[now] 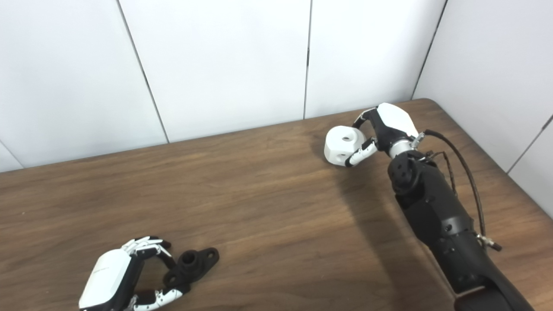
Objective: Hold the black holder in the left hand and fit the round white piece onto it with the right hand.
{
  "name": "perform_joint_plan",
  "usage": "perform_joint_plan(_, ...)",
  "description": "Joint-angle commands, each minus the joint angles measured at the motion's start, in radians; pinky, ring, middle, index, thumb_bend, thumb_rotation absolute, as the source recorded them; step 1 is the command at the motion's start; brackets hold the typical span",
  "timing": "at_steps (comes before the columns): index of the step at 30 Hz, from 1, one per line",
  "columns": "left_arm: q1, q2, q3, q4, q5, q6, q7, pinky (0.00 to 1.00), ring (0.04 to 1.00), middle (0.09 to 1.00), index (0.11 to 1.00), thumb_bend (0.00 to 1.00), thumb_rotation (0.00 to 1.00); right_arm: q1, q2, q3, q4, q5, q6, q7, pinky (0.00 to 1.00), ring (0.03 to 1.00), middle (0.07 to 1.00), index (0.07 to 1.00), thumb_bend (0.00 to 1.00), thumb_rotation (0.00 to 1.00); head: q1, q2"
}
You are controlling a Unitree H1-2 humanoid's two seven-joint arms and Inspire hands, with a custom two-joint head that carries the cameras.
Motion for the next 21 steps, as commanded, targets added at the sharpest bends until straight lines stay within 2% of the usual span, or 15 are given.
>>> perform_joint_plan(1, 0.007, -0.001, -0.006, 0.001, 0.011, 0.001, -0.006, 0.89, 0.832, 0.744, 0.486, 0.52, 0.04, -0.035, -0.038, -0.01, -0.021, 0.007, -0.037, -0.033, 1.0, 0.968, 0.804, 0.484, 0.52, 0.13, 0.005, 0.002)
perform_joint_plan(9, 0.005, -0.004, -0.015, 0.007, 0.025, 0.004, -0.008, 0.9, 0.836, 0.746, 0.486, 0.52, 0.04, -0.034, -0.04, -0.002, -0.131, 0.021, -0.031, 0.005, 1.0, 0.965, 0.819, 0.483, 0.52, 0.13, 0.019, 0.007)
perform_joint_plan(13, 0.003, -0.007, -0.019, 0.009, 0.03, 0.007, -0.008, 0.9, 0.836, 0.748, 0.486, 0.52, 0.04, -0.042, -0.041, 0.014, -0.192, 0.016, -0.001, 0.054, 1.0, 0.972, 0.821, 0.484, 0.52, 0.13, 0.03, 0.01)
perform_joint_plan(18, 0.002, -0.014, -0.023, 0.017, 0.042, 0.003, 0.001, 0.89, 0.831, 0.743, 0.485, 0.52, 0.04, -0.044, -0.046, 0.024, -0.254, 0.031, -0.004, 0.111, 1.0, 0.974, 0.812, 0.485, 0.52, 0.13, 0.055, 0.016)
perform_joint_plan(21, 0.002, -0.02, -0.027, 0.021, 0.047, 0.006, 0.005, 0.9, 0.831, 0.742, 0.485, 0.52, 0.04, -0.05, -0.052, 0.043, -0.315, 0.023, 0.026, 0.175, 1.0, 0.968, 0.807, 0.484, 0.52, 0.14, 0.088, 0.024)
